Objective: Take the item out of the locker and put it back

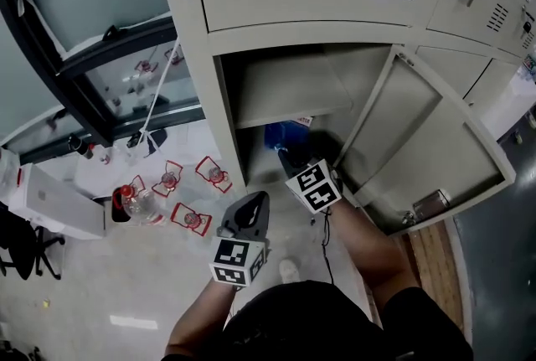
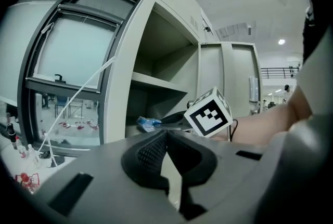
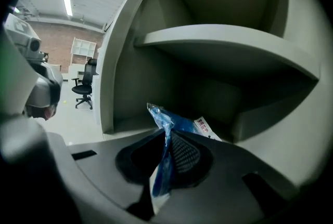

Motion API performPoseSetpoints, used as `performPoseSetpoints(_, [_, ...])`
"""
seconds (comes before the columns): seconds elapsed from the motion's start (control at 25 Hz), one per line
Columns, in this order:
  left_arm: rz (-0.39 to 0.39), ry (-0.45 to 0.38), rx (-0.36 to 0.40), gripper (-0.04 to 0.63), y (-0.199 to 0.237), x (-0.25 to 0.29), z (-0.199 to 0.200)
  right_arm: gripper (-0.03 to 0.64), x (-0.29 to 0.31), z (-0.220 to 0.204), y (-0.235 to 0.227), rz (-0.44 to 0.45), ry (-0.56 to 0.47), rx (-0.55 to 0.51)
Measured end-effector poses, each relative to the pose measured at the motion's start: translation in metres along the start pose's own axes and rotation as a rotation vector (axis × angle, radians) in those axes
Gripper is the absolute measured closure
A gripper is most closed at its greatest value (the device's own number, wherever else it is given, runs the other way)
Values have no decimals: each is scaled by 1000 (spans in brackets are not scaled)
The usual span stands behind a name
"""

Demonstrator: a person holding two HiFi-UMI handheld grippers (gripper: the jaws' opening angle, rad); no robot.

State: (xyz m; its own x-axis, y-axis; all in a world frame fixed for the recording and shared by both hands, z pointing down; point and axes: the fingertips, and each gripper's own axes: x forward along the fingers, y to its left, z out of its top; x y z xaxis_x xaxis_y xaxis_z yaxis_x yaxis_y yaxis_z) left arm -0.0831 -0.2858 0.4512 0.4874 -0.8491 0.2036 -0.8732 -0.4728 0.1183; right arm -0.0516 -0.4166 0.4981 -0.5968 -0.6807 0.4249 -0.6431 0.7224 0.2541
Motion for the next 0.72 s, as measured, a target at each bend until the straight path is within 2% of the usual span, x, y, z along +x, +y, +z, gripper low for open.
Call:
performPoseSetpoints(0.4, [36, 13, -4, 591, 1, -4, -5, 592, 22, -23, 1, 8, 81, -28])
performPoseSetpoints(0.72, [60, 15, -7, 591, 3, -8, -6, 591, 31, -27, 1, 19, 86, -23])
